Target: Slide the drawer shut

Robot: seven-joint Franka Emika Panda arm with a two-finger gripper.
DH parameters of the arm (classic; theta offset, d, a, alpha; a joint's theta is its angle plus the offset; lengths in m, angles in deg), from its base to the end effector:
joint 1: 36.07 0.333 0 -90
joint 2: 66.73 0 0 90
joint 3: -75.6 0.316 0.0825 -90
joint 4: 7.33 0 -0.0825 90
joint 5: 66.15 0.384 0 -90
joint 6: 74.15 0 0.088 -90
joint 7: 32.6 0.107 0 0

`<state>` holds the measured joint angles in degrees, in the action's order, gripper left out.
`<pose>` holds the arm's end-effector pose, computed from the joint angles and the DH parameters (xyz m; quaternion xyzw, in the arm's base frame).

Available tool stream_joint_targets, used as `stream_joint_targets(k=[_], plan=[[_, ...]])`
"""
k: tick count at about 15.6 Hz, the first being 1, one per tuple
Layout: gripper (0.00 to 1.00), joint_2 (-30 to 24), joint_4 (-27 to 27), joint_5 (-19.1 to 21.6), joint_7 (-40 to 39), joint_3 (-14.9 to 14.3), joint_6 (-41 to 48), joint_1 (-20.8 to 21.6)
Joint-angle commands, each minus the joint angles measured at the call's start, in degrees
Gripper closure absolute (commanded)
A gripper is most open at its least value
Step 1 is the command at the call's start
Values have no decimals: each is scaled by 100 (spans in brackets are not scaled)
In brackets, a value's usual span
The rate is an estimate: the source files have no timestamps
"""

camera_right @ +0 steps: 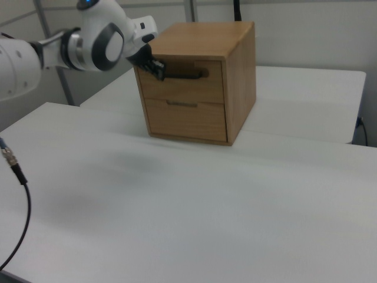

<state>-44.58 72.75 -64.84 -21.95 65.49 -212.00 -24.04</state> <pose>0.7195 0.0487 0.5615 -0.9490 0.0618 -0.3089 0.0143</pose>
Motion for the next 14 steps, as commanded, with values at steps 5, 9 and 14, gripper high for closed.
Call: stream_joint_targets(k=[5,9,14], plan=[[0,-1906,991,-375,-510,-44,4078,18],[0,-2294,1299,-429,-1450,-53,4599,-113],[0,-2207,1194,-429,-1470,-61,4828,-290]])
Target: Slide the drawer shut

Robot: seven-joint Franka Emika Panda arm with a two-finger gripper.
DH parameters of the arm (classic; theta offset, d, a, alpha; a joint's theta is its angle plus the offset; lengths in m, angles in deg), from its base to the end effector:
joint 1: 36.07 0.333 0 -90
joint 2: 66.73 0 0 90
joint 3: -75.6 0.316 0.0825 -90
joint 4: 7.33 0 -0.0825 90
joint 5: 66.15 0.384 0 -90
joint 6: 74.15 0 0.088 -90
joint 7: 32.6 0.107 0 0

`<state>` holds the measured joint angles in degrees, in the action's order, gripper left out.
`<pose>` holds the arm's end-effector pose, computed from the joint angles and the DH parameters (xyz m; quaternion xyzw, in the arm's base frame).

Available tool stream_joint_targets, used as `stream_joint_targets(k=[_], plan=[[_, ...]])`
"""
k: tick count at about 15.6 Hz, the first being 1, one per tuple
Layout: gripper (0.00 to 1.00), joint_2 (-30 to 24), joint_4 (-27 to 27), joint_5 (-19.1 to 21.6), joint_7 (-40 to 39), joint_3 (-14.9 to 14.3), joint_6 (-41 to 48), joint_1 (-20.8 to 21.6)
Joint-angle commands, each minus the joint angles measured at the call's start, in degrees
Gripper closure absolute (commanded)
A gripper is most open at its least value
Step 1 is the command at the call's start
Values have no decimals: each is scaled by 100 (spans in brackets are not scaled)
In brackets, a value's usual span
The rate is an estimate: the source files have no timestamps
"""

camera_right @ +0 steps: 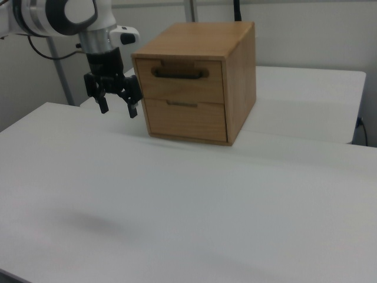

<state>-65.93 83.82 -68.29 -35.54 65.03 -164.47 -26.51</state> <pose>0.5582 -0.0131 0.6080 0.9996 0.0172 -0.0148 0.0195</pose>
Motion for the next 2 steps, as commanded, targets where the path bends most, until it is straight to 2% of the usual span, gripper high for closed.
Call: stream_joint_targets(k=[1,2], plan=[[0,-54,35,-84,-101,-15,76,-51],[0,-53,26,-76,-101,-15,76,-103]])
